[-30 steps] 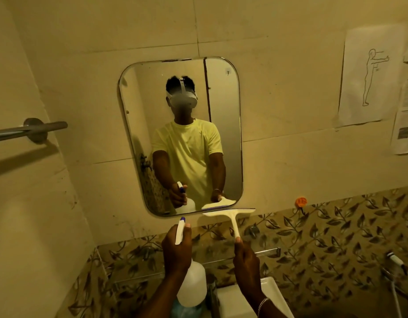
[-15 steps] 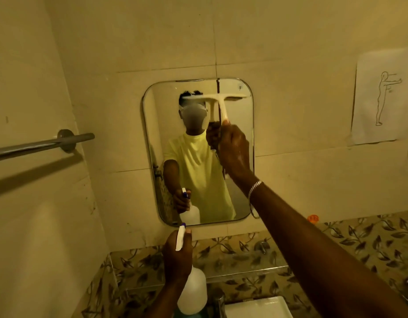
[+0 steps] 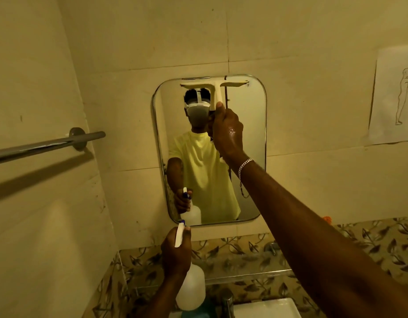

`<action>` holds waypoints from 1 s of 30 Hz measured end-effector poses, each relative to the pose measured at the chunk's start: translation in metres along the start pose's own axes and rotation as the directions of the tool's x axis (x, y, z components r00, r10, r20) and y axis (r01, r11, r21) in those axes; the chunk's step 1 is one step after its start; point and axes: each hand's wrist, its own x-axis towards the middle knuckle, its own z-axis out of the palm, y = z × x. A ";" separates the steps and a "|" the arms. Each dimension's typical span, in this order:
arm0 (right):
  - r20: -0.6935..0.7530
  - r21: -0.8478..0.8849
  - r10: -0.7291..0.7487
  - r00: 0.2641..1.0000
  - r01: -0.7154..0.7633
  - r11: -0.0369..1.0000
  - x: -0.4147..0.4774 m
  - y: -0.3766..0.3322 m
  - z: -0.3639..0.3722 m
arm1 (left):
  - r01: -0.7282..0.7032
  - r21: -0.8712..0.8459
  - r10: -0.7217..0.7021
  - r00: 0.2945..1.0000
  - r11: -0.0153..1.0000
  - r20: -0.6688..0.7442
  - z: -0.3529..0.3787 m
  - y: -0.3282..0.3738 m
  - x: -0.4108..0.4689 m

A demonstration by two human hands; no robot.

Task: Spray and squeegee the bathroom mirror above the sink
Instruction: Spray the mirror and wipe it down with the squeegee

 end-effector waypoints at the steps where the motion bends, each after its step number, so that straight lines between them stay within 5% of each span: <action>1: 0.005 -0.010 -0.003 1.000 0.004 1.000 -0.005 0.007 0.001 | 0.006 0.003 -0.006 1.000 1.000 0.001 0.001 0.000 0.001; 5: -0.007 -0.004 0.021 1.000 -0.021 1.000 -0.057 0.058 0.004 | 0.006 -0.011 -0.006 1.000 1.000 -0.010 0.004 0.000 -0.001; 14: 0.014 -0.003 0.386 0.922 -0.386 0.922 -0.218 0.205 -0.014 | -0.056 -0.028 0.057 0.998 0.998 0.001 -0.001 -0.005 -0.004; 22: 0.032 -0.100 0.718 0.696 -0.712 0.695 -0.295 0.249 -0.021 | 0.036 0.010 -0.036 0.999 0.999 0.012 -0.008 -0.009 -0.022; 30: 0.082 0.076 0.392 0.916 -0.397 0.914 -0.210 0.151 -0.019 | 0.045 0.030 -0.044 0.999 0.999 -0.006 -0.018 -0.011 -0.021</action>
